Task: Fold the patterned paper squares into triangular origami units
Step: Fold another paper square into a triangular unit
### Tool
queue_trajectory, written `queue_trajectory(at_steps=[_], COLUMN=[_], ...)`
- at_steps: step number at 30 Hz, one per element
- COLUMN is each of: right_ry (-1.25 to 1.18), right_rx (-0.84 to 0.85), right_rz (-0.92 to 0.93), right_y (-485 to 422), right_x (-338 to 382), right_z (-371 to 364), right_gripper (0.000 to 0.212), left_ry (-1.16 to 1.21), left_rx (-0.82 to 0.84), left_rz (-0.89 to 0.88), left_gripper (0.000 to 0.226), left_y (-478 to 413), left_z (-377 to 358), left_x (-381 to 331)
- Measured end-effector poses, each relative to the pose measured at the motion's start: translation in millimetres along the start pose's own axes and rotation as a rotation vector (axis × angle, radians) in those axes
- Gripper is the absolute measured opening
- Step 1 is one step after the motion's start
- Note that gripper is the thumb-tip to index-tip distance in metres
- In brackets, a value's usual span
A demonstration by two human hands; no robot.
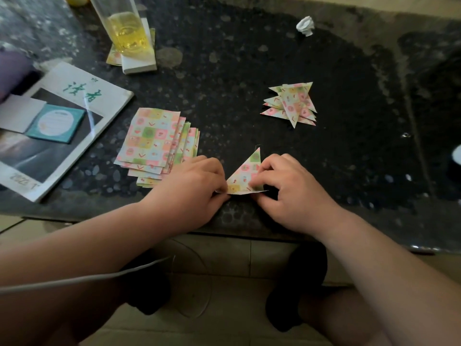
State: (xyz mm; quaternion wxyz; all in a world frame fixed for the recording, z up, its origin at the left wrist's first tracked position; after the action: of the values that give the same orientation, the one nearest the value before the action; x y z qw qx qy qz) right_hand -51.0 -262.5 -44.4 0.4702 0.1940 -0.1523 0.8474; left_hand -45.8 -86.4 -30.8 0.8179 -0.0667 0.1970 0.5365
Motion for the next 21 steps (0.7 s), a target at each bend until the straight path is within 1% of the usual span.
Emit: queue_trajectory(at_steps=[5,6,8,10,11,18,21], right_ry=[-0.201,-0.239,-0.319,-0.396,-0.413,-0.395,-0.362], right_rx=[0.116,0.107,0.068,0.031,0.019,-0.081,-0.114], right_rz=[-0.086,-0.116,-0.204,-0.293,-0.323,-0.454,-0.481], right_y=[-8.4,-9.6,-9.7,-9.2,-9.6,-14.0,-16.2], right_x=[-12.3,-15.1,-21.1,-24.4,-24.8,-21.5,-18.9], right_z=[3.1,6.0,11.4,13.8,13.3,4.7,2.0], right_gripper=[0.007,0.010,0.025,0.038,0.042,0.042,0.037], left_ry=[0.027,0.036,0.064,0.062,0.060,0.103,0.051], left_rx=[0.105,0.127,0.160,0.170,0.164,0.122,0.111], left_rz=[0.155,0.190,0.244,0.272,0.283,0.349,0.330], left_gripper=[0.018,0.017,0.015,0.018,0.018,0.014,0.016], left_y=[-6.2,-7.6,-9.4,-10.6,-11.1,-16.1,-15.5], left_z=[-2.6,-2.4,-2.4,-3.5,-3.8,-2.0,-0.4], left_x=[6.4,9.0,12.7,13.1,12.8,10.6,7.0])
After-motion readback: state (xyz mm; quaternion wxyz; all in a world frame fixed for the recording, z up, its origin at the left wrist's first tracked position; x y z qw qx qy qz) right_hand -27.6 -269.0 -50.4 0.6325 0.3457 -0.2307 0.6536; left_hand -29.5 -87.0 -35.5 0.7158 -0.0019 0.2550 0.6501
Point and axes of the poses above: each hand's wrist, its own y-axis away from the middle knuckle, its own z-axis out of the back of the hand, x = y × z, the point moved 6 cm from there along -y, towards the middle knuckle, and after that the axes turned 10 degrees about z, right-handed, at the moved point
